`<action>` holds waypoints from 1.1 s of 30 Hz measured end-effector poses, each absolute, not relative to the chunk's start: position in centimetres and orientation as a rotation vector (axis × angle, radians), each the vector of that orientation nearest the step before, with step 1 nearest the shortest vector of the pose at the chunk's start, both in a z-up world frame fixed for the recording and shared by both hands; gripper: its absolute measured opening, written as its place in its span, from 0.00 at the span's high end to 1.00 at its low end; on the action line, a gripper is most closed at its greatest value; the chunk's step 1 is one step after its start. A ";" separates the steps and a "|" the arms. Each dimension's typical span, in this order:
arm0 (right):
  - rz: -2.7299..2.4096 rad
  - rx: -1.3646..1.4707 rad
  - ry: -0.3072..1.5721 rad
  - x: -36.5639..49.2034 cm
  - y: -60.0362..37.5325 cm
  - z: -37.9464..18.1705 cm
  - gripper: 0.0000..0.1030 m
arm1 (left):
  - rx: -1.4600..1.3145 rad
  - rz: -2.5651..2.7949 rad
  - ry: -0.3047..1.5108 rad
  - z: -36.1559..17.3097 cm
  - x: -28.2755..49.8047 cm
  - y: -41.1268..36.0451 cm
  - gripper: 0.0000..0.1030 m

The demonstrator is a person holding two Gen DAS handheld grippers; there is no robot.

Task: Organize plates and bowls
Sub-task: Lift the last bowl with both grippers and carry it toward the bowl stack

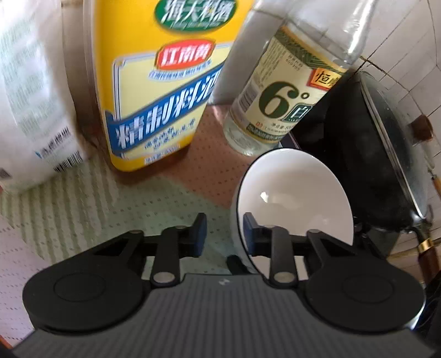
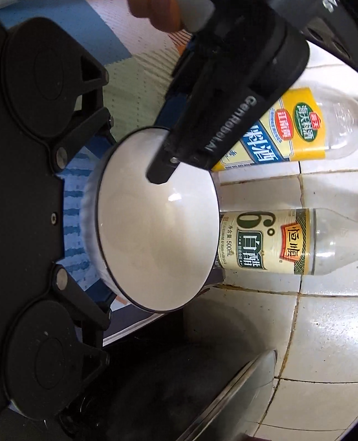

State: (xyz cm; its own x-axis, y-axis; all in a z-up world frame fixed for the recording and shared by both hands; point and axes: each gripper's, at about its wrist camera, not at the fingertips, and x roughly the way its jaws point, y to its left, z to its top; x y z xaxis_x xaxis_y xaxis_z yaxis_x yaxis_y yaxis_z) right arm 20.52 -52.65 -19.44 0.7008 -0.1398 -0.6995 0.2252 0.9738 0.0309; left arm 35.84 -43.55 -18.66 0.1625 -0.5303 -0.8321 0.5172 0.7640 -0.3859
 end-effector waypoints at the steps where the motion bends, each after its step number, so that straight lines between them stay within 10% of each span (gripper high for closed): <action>1: -0.204 0.103 0.767 20.7 -52.5 -19.5 0.10 | -0.038 -0.766 1.203 -18.8 35.9 -43.6 0.90; 33: -0.069 -0.041 0.591 8.4 -39.1 -9.1 0.11 | 0.288 -0.832 1.048 -5.7 21.6 -30.2 0.87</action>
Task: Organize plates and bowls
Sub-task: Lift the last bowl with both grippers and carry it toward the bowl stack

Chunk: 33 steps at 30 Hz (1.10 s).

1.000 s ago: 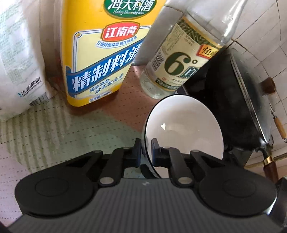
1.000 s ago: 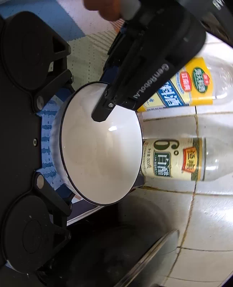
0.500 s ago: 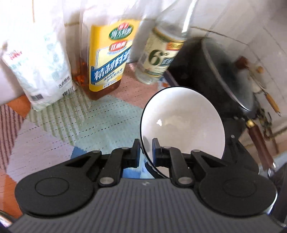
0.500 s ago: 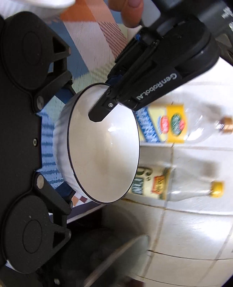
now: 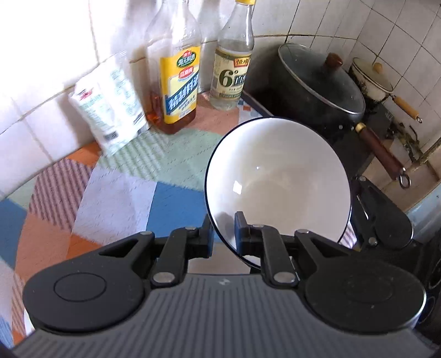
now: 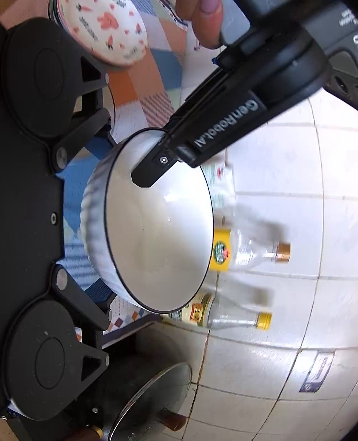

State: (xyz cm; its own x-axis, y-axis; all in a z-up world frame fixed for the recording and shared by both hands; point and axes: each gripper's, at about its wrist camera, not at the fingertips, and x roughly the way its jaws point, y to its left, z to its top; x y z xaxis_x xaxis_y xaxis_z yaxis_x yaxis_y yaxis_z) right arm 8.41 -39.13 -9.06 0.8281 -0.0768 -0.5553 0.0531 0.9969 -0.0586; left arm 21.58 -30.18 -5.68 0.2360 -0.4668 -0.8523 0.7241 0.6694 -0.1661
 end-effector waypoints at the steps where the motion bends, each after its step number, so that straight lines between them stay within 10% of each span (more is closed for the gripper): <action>1: -0.065 -0.048 0.591 8.2 -38.7 -8.9 0.11 | 0.285 -0.831 1.046 -5.5 21.2 -29.8 0.87; 33: 0.112 0.011 0.727 4.5 -31.9 -10.4 0.15 | 0.291 -0.716 1.174 -9.5 19.3 -22.7 0.87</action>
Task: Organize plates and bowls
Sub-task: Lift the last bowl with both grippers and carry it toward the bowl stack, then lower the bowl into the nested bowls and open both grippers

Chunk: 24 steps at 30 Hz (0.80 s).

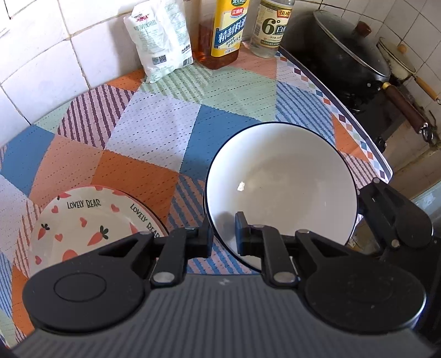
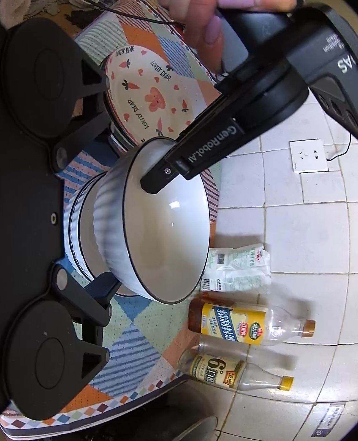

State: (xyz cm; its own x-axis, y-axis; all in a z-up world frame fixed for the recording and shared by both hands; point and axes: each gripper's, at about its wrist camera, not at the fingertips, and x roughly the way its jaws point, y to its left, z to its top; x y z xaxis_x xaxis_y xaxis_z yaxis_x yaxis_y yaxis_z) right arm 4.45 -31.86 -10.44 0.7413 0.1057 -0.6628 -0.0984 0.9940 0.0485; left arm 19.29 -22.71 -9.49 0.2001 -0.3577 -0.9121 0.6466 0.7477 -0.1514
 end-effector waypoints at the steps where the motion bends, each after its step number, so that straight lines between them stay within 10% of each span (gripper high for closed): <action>1: 0.113 0.006 0.727 4.5 -31.9 -10.5 0.15 | 0.283 -0.713 1.178 -9.5 19.4 -22.6 0.86; 24: 0.038 -0.042 0.793 5.3 -31.3 -9.9 0.11 | 0.312 -0.614 1.110 -11.6 19.6 -24.2 0.80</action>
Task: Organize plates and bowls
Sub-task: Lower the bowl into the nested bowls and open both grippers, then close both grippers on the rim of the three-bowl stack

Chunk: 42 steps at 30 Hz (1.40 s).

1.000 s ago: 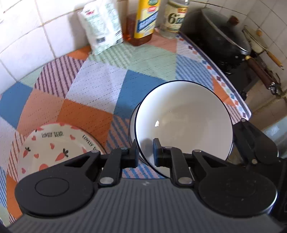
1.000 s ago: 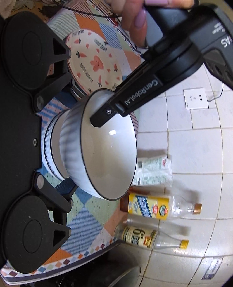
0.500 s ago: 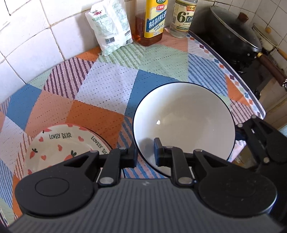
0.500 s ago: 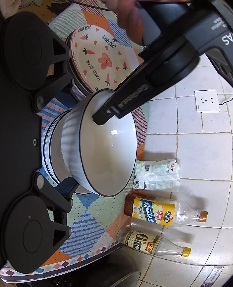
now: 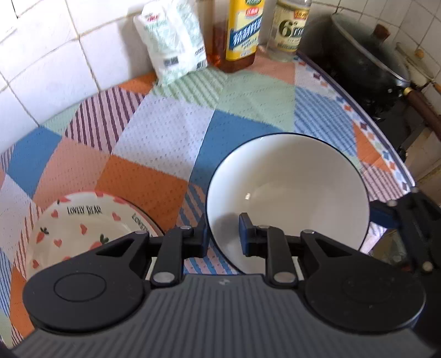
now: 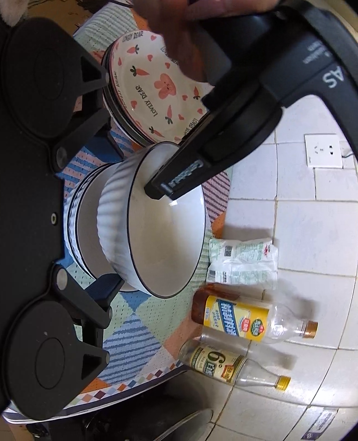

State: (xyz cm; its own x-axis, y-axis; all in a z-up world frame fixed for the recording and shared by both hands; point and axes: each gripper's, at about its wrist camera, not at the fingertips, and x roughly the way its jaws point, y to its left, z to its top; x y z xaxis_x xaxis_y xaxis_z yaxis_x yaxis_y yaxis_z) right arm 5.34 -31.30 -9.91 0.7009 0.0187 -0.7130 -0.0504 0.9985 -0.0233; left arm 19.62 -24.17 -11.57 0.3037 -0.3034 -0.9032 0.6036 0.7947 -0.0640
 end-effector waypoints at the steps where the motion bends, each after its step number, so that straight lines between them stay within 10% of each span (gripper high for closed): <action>1: 0.030 -0.039 0.797 5.3 -31.3 -9.9 0.10 | 0.308 -0.578 1.084 -11.6 19.4 -24.2 0.81; 24: -0.013 0.015 0.704 0.4 -30.5 -10.1 0.09 | -0.009 -0.553 1.063 -8.2 18.6 -18.5 0.72; 42: 0.048 0.078 0.738 2.3 -31.6 -14.6 0.08 | -0.217 -0.541 1.241 -13.2 20.1 -17.7 0.47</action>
State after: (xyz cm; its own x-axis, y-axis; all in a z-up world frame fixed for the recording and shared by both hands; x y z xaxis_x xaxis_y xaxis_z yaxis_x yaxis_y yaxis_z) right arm 2.28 -31.59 -14.64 0.7392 0.0709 -0.6697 -0.0158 0.9960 0.0880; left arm 20.06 -17.66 -13.20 0.2184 -0.5011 -0.8374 0.2719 0.8554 -0.4409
